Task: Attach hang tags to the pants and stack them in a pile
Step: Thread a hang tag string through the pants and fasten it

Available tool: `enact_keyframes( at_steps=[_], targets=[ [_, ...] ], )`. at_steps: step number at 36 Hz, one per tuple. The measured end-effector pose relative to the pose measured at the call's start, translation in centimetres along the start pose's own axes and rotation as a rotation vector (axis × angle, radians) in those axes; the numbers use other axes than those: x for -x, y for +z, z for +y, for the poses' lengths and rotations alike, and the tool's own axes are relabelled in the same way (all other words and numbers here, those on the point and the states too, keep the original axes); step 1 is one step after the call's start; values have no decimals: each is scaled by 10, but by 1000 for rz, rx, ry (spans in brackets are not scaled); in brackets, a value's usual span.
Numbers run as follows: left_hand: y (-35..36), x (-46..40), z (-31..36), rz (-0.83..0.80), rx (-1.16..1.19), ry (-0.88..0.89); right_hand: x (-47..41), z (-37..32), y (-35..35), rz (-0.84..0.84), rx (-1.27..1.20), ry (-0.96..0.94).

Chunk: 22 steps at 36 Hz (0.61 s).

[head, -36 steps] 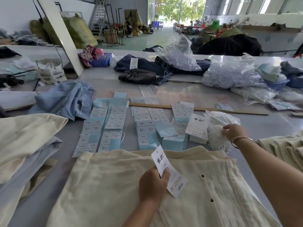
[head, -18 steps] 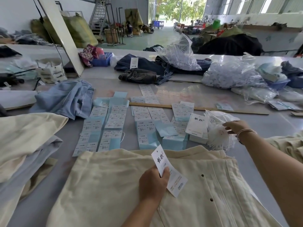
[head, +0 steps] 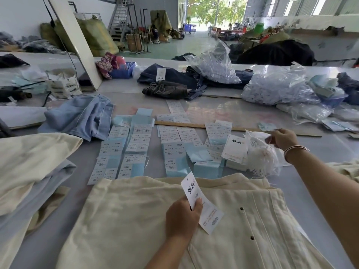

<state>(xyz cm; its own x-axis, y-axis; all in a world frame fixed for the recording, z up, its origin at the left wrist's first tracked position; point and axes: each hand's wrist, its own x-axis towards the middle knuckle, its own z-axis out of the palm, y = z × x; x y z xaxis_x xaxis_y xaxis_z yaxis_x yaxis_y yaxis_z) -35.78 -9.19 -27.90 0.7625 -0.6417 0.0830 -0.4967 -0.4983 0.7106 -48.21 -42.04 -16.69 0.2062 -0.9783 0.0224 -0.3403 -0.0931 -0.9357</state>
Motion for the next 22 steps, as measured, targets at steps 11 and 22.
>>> enact_keyframes(
  at_steps=[11, 22],
  targets=[
    [1, -1, 0, -5, -16, -7, -2, -38, 4, -80, -614, 13],
    [0, 0, 1, 3, -2, -25, -16, -12, 11, -191, 989, -303]
  ],
)
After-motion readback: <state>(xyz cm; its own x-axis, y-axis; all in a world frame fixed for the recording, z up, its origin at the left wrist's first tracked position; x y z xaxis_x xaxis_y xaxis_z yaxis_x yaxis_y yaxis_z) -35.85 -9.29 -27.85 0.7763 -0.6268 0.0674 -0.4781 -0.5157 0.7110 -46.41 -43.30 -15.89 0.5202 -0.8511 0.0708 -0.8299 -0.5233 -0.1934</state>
